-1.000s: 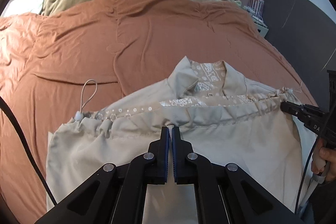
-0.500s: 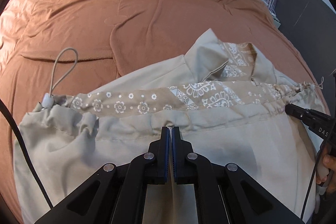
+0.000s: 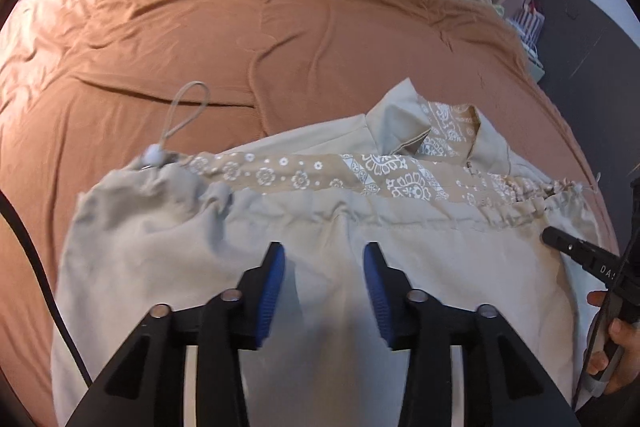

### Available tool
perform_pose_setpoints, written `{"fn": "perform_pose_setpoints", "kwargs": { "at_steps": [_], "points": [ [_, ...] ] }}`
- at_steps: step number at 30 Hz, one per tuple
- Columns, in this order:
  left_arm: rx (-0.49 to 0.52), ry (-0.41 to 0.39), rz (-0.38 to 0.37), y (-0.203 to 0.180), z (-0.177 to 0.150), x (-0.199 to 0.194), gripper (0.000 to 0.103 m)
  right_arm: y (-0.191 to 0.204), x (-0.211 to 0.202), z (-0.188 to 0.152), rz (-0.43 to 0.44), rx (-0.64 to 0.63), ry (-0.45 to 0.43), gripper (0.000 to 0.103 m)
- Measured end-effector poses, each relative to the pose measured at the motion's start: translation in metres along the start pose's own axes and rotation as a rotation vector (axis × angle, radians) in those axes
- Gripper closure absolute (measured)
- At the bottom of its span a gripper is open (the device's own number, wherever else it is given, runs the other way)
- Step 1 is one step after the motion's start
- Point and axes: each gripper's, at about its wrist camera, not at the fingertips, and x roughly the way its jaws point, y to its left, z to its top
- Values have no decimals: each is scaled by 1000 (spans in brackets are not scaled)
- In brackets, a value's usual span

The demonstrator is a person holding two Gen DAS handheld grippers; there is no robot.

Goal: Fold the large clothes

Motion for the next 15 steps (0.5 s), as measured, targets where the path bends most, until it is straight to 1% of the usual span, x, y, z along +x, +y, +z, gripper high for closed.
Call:
{"fn": "perform_pose_setpoints", "kwargs": {
  "at_steps": [3,6,9,11,13,15],
  "points": [
    [-18,-24,-14,4,-13,-24,54,5,-17,-10,-7,-17,-16,101],
    [-42,-52,-27,8,-24,-48,54,8,-35,-20,4,-5,-19,101],
    [-69,-102,-38,11,-36,-75,52,8,-56,-33,11,-2,-24,101],
    [-81,-139,-48,12,-45,-92,36,10,-68,-40,13,-7,-36,101],
    [-80,-173,-54,12,-50,-106,29,14,-79,-48,11,-14,-53,101],
    [-70,-208,-53,11,-60,-122,26,16,-87,-55,8,-15,-59,97]
  ]
}}
